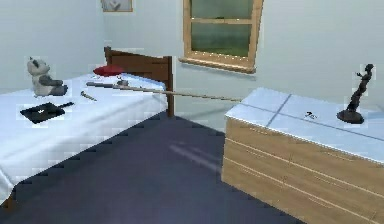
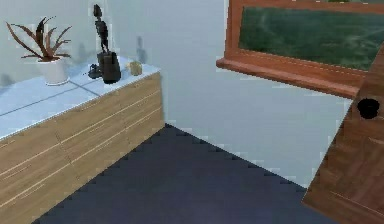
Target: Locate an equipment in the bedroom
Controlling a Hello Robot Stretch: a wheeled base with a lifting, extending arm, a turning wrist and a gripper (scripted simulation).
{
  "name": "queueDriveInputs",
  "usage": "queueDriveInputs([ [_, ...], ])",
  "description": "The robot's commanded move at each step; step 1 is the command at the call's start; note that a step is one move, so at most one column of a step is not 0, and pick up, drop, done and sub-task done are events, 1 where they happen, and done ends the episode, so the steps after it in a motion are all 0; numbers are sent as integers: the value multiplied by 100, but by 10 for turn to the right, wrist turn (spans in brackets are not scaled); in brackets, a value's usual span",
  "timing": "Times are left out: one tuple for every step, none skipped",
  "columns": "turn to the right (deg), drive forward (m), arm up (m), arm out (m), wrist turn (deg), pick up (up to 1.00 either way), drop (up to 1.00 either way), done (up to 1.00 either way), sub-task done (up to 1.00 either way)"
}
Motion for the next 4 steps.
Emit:
queueDriveInputs([
  [30,0,0,0,0,0,0,0,0],
  [0,30,0,0,0,0,0,0,0],
  [-450,0,0,0,0,0,0,0,0],
  [-90,0,0,0,0,0,0,0,0],
])
